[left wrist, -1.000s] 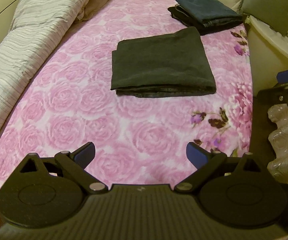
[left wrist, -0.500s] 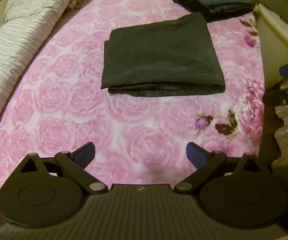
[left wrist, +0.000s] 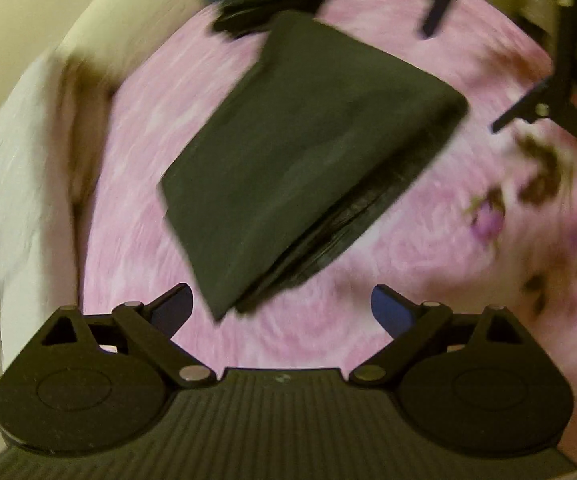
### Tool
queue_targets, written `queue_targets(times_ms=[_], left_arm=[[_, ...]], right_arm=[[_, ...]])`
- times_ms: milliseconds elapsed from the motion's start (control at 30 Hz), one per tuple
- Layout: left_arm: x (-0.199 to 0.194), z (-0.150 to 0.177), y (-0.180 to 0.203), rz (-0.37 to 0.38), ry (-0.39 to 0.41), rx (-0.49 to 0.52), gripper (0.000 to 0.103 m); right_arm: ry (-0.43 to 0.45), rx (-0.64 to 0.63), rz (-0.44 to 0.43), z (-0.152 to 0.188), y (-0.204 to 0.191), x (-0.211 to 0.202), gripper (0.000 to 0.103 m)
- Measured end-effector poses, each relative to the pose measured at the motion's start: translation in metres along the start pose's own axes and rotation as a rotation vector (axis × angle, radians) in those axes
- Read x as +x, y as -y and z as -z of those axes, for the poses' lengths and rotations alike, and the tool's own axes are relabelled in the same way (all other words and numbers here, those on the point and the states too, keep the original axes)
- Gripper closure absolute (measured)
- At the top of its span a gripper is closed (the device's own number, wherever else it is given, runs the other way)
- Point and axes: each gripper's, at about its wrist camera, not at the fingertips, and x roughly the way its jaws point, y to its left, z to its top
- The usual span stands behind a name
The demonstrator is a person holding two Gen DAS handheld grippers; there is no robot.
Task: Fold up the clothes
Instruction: 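Grasp the folded dark grey jeans edge with both grippers and lift it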
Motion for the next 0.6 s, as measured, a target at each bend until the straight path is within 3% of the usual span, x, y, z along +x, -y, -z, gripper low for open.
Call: queue_targets(times_ms=[100,267,400,600], left_arm=[[0.029,0.010,0.013,-0.010,0.064,0.148,0.010],[0.065,0.022,0.024,-0.011,0.125,0.304,0.010],[0.080,0.024,0.026,-0.030,0.174,0.358,0.000],[0.095,0.028,0.011,-0.077,0.186,0.405,0.001]], right_arm=[[0.034,-0.157,0.091,0.011,-0.029,0.031,0.025],[0.059,-0.169,0.176,0.014,-0.037,0.072,0.025],[0.091,-0.185,0.230,0.009,-0.039,0.087,0.025],[0.055,-0.183,0.285,0.016,-0.019,0.092,0.025]])
